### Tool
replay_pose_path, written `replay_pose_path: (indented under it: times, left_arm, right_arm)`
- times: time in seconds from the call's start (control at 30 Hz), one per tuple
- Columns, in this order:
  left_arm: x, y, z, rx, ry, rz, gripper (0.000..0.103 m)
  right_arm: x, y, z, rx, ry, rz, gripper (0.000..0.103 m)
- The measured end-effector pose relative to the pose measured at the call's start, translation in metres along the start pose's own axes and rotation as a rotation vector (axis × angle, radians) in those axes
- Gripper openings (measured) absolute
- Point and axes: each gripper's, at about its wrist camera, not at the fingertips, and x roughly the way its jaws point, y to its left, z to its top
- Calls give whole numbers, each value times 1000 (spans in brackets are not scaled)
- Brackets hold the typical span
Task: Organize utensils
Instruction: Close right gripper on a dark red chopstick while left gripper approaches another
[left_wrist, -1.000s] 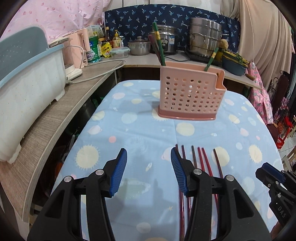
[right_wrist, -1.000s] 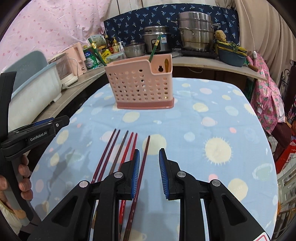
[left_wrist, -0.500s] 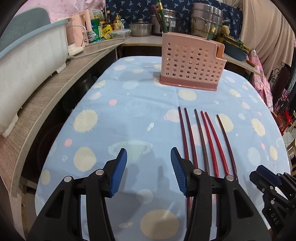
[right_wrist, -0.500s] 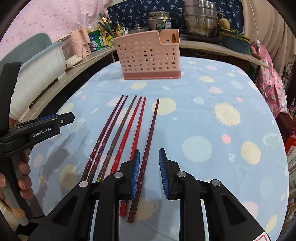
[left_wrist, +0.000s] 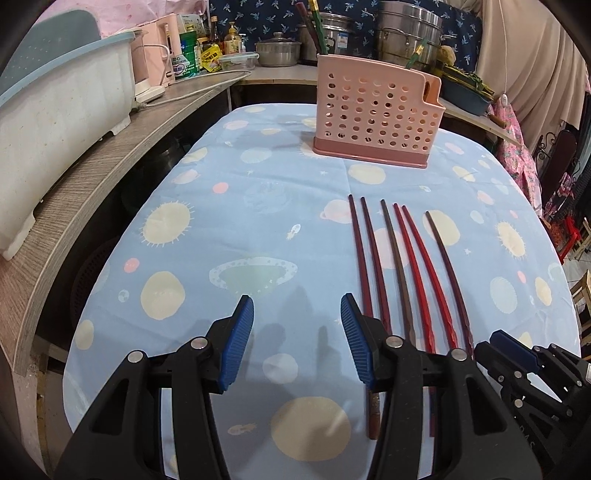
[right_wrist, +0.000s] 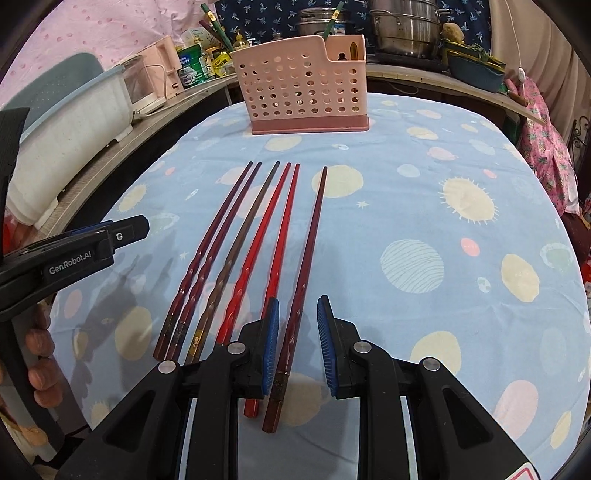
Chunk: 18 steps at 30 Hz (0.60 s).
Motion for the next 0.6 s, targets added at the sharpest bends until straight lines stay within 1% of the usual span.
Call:
replay_pose_path:
  times: [0.23, 0.4, 0.53, 0.6]
  left_arm:
    - [2, 4, -7, 0, 10, 2, 47]
    - [4, 11, -15, -7, 24, 6, 47]
    - [6, 9, -21, 5, 40, 0, 47]
    - [6, 6, -22, 15, 45, -8, 47]
  right_arm:
    - [6, 4, -8, -23, 19, -13, 21]
    - [5, 8, -16, -53, 18, -38, 16]
    - [4, 5, -19, -47, 15, -44, 10]
    - [3, 2, -19, -39, 16, -46, 9]
